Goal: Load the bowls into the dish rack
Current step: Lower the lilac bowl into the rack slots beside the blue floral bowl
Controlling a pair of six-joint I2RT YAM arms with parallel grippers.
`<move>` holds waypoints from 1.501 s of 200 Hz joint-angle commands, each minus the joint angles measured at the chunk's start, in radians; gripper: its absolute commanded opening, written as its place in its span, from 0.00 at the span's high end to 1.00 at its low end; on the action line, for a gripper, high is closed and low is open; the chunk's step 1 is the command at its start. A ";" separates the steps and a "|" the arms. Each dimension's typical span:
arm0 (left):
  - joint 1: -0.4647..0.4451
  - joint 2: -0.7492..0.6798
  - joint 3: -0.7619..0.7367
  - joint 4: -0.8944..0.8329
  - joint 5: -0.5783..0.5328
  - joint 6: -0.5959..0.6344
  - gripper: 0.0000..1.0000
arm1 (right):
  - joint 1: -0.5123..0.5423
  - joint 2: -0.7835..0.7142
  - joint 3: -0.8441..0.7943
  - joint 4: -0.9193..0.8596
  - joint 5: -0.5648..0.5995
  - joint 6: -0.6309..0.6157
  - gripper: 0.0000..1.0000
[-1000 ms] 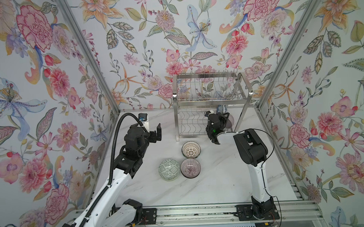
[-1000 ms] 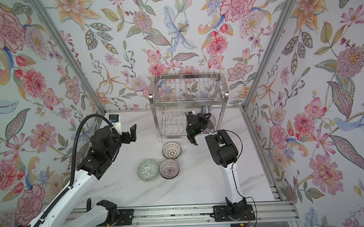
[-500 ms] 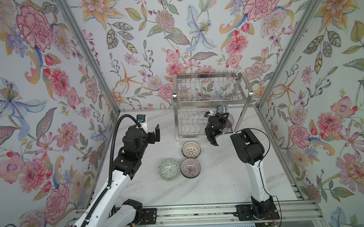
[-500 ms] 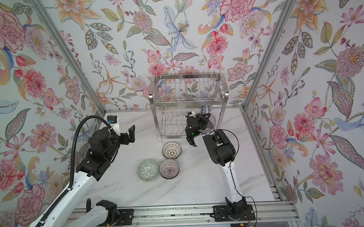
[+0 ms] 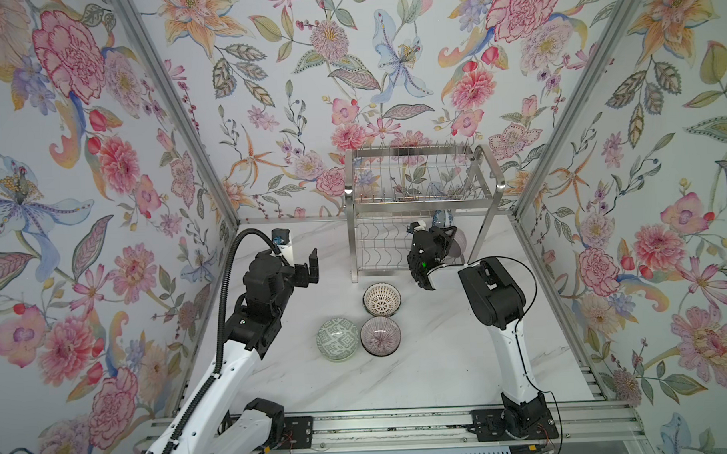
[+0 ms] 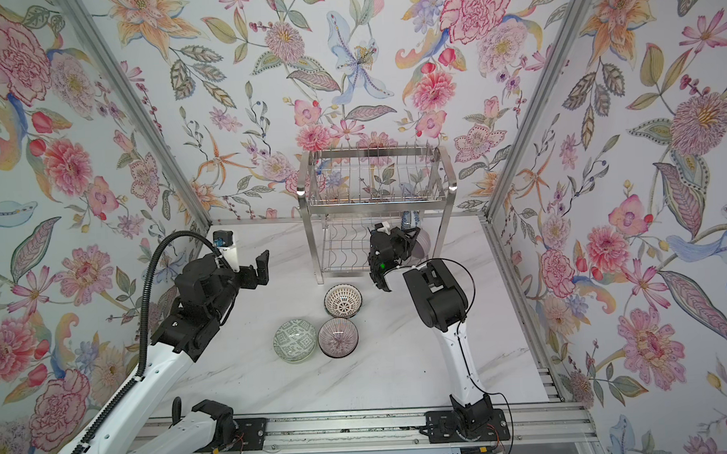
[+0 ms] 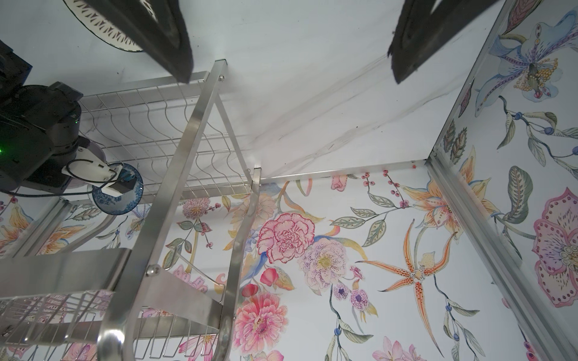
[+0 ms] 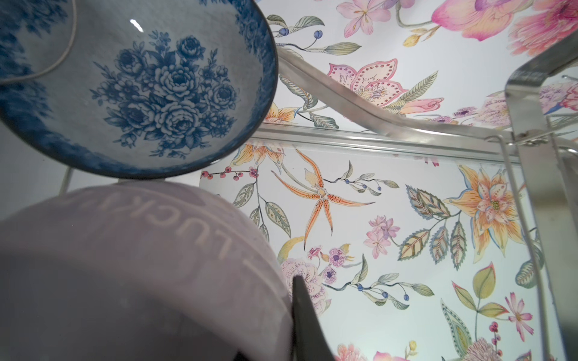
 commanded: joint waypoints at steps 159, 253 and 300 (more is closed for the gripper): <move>0.038 -0.030 -0.028 0.047 0.035 -0.004 0.01 | 0.007 0.056 -0.038 0.053 -0.022 -0.086 1.00; 0.058 -0.059 -0.042 0.058 0.050 -0.012 0.01 | 0.038 0.092 -0.051 0.078 0.002 -0.093 0.96; 0.058 -0.065 -0.044 0.058 0.054 -0.013 0.01 | 0.050 0.088 -0.038 0.059 0.007 -0.071 0.88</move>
